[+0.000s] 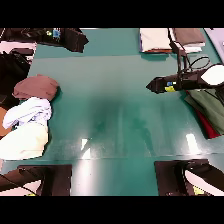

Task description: Fold the shirts.

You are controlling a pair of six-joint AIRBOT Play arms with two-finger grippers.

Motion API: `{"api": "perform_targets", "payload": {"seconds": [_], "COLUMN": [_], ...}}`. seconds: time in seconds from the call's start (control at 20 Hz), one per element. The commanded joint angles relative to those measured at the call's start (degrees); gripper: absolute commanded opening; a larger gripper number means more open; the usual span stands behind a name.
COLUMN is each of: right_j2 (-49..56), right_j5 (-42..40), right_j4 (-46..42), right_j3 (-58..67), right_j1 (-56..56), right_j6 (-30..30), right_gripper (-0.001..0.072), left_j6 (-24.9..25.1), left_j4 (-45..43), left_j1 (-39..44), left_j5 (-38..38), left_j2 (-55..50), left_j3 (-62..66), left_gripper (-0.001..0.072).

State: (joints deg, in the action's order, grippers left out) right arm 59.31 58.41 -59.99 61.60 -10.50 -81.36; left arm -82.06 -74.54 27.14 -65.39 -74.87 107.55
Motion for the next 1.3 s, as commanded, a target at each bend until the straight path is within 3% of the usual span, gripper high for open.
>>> {"api": "perform_targets", "payload": {"seconds": [0.0, 0.55, 0.65, 0.75, 0.85, 0.9, 0.95, 1.0, 1.05, 1.25], "right_j2": [0.04, 0.02, 0.02, 0.0, -0.33, -0.85, -1.49, -2.34, -3.43, -7.87], "right_j5": [0.28, 0.59, 0.57, 0.07, -0.42, -0.79, -1.55, -2.45, -3.58, -8.81], "right_j4": [0.02, 0.09, 0.07, 0.09, 0.04, 0.04, 0.04, 0.0, -0.02, -0.02], "right_j3": [0.02, 0.02, 0.02, 0.02, 0.02, 0.02, 0.02, 0.02, 0.02, 0.02], "right_j1": [-0.02, -0.02, -0.02, -0.02, 0.0, 0.0, -0.02, 0.0, 0.0, 0.0], "right_j6": [-0.02, -0.04, -0.02, -0.02, -0.02, -0.02, -0.02, -0.02, -0.02, -0.02], "right_gripper": [0.0021, 0.0021, 0.0021, 0.0021, 0.0021, 0.0021, 0.0021, 0.0021, 0.0021, 0.0021], "left_j6": [0.0, -0.44, -0.37, -0.28, 2.56, 1.18, -3.39, -8.66, -10.67, -11.02], "left_j4": [0.0, 1.49, 1.22, -0.57, -7.91, -15.08, -21.62, -27.28, -29.53, -28.41], "left_j1": [0.02, 0.02, 0.02, 0.02, -0.04, -0.68, -2.16, -4.87, -8.17, -21.4], "left_j5": [0.0, 0.81, 6.58, 7.54, 7.52, 7.48, 7.52, 6.97, 5.4, -5.38], "left_j2": [0.0, 0.0, 0.0, 0.0, 0.0, -0.13, -0.7, -1.79, -3.3, -13.35], "left_j3": [0.0, 0.0, 0.0, 0.0, 0.0, -0.02, -0.07, -0.07, -0.07, -0.07], "left_gripper": [0.003, 0.003, 0.003, 0.003, 0.0034, 0.0237, 0.0564, 0.069, 0.0692, 0.0691]}}
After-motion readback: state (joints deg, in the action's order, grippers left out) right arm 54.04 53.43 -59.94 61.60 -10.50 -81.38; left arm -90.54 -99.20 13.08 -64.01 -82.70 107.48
